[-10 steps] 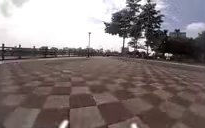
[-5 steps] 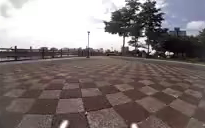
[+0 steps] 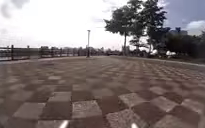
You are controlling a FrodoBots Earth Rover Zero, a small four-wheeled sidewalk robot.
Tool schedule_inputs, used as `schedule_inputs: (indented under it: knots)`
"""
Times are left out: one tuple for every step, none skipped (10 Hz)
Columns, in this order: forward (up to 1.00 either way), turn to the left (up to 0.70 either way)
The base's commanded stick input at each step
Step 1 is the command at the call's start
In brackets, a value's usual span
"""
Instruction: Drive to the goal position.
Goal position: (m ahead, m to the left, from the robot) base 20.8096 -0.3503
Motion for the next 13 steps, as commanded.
schedule_inputs:
  knots:
    - [1.00,0.00]
    - [1.00,0.00]
    - [1.00,0.00]
    - [1.00,0.00]
    - [1.00,0.00]
    - [1.00,0.00]
    - [1.00,0.00]
    - [1.00,0.00]
    - [1.00,0.00]
    - [1.00,0.00]
    - [1.00,0.00]
    - [1.00,0.00]
    - [1.00,0.00]
